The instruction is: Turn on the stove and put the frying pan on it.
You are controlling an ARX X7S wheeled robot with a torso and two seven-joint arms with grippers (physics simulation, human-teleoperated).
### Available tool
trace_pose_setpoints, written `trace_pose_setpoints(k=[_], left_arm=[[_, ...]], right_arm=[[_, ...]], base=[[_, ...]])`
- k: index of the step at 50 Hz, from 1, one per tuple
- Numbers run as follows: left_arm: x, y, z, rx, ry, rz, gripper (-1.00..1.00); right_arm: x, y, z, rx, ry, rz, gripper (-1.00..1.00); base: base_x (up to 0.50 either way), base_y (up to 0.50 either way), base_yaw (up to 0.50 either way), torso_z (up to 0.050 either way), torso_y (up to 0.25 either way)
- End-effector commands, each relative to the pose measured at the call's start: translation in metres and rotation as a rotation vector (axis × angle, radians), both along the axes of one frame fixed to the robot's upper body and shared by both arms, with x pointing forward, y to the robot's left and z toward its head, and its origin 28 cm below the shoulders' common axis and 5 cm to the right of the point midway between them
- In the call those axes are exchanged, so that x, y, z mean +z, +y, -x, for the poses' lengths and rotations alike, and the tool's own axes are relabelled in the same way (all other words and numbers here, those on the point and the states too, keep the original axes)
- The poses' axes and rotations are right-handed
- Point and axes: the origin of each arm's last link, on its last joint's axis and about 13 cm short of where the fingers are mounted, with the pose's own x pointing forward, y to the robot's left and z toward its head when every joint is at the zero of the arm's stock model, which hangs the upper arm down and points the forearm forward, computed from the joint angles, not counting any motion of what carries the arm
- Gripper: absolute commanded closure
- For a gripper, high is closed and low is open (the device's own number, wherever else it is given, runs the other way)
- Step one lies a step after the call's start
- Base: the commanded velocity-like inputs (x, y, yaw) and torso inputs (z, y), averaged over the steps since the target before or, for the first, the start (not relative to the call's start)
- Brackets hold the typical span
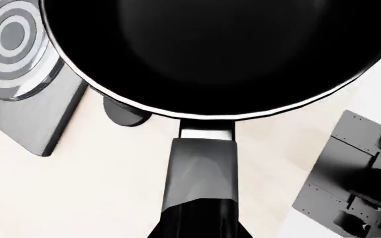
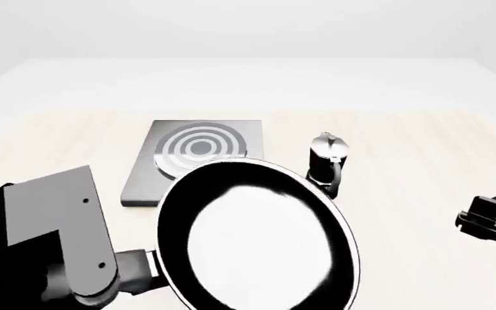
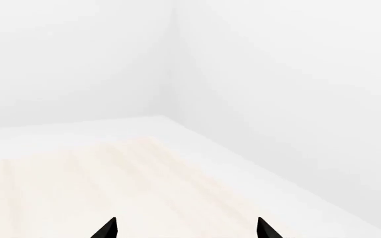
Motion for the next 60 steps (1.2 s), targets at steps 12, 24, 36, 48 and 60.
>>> trace_pose_setpoints(k=[12, 24, 36, 48, 60], left_arm=[[0.064, 0.000, -0.044, 0.458, -0.329, 0.183, 1.00], [0.078, -0.019, -0.089, 0.503, -0.399, 0.397, 1.00], [0.049, -0.033, -0.142, 0.531, -0.412, 0.525, 1.00], [-0.008, -0.038, -0.184, 0.599, -0.354, 0.549, 1.00], [-0.040, -0.044, -0.205, 0.681, -0.335, 0.507, 1.00]], right_arm=[[0.000, 0.001, -0.001, 0.003, -0.004, -0.004, -1.00], [0.001, 0.001, -0.001, 0.005, -0.007, -0.005, -1.00], [0.001, 0.002, -0.003, 0.014, -0.008, -0.007, -1.00], [-0.002, 0.003, -0.004, 0.018, -0.006, -0.009, -1.00], [-0.002, 0.003, -0.004, 0.018, -0.006, -0.014, -1.00]], base=[[0.00, 0.00, 0.00, 0.000, 0.002], [0.00, 0.00, 0.00, 0.001, 0.002], [0.00, 0.00, 0.00, 0.000, 0.001], [0.00, 0.00, 0.00, 0.000, 0.002], [0.00, 0.00, 0.00, 0.001, 0.003]])
